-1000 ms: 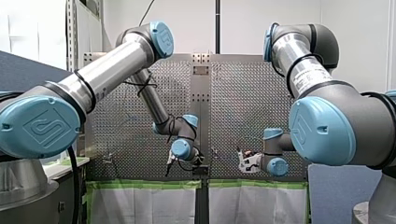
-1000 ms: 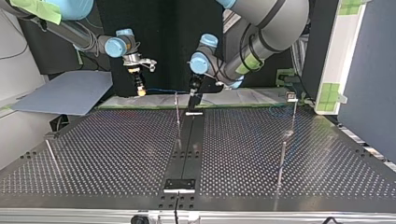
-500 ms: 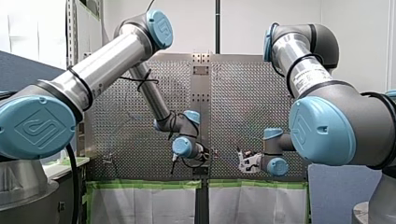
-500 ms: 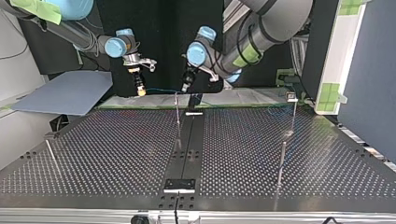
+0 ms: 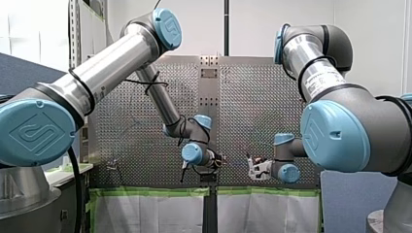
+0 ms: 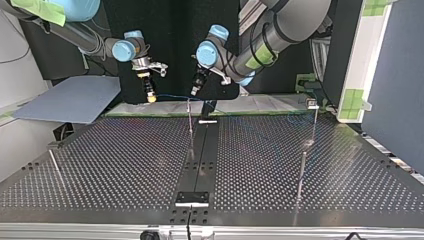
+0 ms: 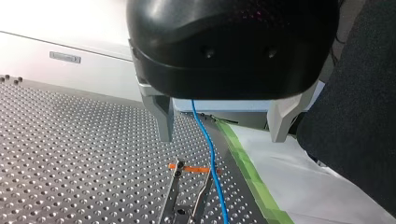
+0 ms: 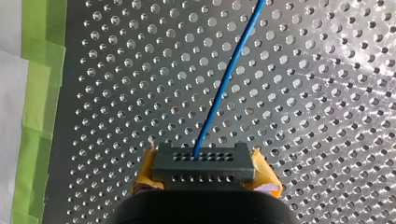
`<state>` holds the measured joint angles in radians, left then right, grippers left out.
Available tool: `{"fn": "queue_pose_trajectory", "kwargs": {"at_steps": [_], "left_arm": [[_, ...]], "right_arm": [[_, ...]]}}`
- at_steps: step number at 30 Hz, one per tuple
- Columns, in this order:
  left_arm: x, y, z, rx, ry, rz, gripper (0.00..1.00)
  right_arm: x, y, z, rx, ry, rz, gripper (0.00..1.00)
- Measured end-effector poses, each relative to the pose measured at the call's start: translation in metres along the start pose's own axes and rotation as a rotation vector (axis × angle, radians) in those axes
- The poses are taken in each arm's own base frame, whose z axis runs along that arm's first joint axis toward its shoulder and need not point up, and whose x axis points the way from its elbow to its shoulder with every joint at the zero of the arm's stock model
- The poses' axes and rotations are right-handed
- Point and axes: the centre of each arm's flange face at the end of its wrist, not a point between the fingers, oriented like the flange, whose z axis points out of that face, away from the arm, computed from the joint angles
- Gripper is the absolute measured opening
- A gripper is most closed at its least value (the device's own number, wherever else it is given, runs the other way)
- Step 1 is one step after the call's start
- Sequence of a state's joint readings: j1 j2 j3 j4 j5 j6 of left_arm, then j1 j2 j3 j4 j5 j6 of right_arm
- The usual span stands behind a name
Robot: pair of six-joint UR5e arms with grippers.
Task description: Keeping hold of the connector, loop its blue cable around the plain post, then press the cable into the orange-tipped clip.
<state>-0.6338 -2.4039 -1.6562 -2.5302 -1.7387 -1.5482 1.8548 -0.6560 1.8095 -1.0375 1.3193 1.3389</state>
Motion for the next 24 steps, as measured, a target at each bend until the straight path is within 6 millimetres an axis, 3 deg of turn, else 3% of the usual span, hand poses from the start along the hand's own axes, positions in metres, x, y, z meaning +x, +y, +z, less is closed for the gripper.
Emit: {"fn": "queue_pose_trajectory", "kwargs": {"at_steps": [18, 24], "left_arm": [[0.000, 0.001, 0.000, -0.011, 0.001, -0.022, 1.00], [0.001, 0.006, -0.001, -0.055, 0.006, -0.035, 1.00]], "right_arm": [[-0.002, -0.001, -0.002, 0.004, -0.018, -0.002, 0.00], [-0.010, -0.004, -0.014, -0.004, -0.071, -0.022, 0.00]]}}
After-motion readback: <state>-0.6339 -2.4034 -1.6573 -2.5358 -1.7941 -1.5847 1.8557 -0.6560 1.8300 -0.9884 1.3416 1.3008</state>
